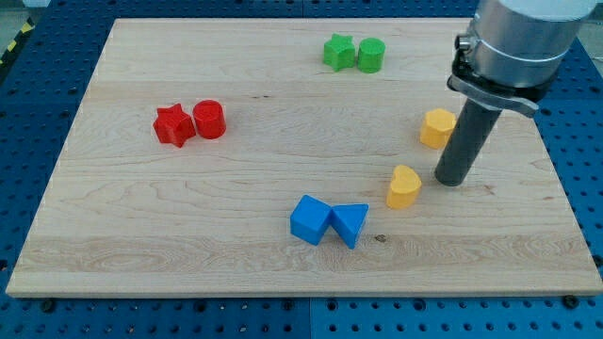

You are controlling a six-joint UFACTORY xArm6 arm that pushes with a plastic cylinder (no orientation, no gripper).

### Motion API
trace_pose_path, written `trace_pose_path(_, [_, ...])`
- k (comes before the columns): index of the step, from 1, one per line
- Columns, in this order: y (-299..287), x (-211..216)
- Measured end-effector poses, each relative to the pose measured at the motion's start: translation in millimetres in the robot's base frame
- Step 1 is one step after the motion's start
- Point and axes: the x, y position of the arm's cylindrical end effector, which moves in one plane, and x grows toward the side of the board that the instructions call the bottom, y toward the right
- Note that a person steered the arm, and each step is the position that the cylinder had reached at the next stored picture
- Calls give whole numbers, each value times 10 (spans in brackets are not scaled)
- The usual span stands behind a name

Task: Push the yellow heart into blue blocks

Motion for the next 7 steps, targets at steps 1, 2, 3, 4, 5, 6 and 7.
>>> trace_pose_path(1, [-259, 58])
trace_pose_path(2, [-440, 120])
trace_pose_path(3, [-549, 178])
trace_pose_path(4, [-673, 199])
trace_pose_path(5, [-857, 199])
trace_pose_path(6, [-996, 199])
trace_pose_path(7, [-774, 36])
